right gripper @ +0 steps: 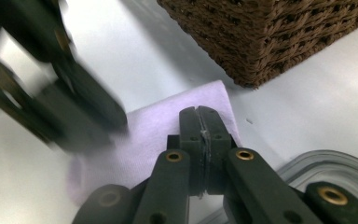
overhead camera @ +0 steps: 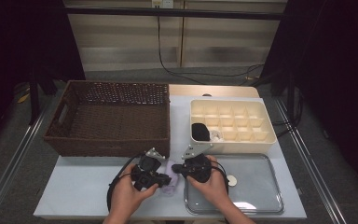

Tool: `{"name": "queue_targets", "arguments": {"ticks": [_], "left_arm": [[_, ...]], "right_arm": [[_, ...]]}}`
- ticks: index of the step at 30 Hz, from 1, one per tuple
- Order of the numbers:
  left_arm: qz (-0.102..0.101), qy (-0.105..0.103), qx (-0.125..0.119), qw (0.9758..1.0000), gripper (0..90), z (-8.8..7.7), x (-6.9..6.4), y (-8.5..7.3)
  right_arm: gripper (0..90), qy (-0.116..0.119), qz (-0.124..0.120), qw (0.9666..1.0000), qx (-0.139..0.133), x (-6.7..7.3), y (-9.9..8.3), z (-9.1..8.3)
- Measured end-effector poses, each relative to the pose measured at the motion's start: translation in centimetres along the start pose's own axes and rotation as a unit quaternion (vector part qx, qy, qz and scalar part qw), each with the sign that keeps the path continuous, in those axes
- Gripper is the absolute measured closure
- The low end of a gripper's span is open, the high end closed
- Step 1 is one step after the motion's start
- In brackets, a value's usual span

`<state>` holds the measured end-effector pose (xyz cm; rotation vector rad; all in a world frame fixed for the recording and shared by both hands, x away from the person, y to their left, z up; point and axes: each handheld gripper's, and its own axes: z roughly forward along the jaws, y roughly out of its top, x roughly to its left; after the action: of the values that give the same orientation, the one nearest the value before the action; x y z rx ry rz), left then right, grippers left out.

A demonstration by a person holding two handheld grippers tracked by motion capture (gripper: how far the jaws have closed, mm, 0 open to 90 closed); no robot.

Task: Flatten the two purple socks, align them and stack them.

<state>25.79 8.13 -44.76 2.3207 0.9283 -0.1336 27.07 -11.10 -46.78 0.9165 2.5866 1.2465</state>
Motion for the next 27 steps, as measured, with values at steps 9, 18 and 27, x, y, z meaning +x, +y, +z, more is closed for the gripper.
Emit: {"name": "queue_targets", "arguments": {"ticks": [9, 18, 27], "left_arm": [[0.003, 0.005, -0.019, 0.9998, 79.0, -1.1, 0.0, 0.2], [-0.018, 0.033, -0.037, 0.9986, 77.0, -2.9, 1.7, 0.1], [-0.002, 0.022, -0.008, 0.9997, 76.6, -0.6, 1.1, -0.2]], "right_arm": [[79.2, 0.006, 0.013, 0.9998, -0.015, 0.4, -0.3, -1.8], [74.1, 0.012, 0.015, 0.9998, -0.009, 1.1, -0.9, -1.8], [74.1, 0.003, 0.018, 0.9998, 0.003, 0.5, -1.1, -1.2]]}}
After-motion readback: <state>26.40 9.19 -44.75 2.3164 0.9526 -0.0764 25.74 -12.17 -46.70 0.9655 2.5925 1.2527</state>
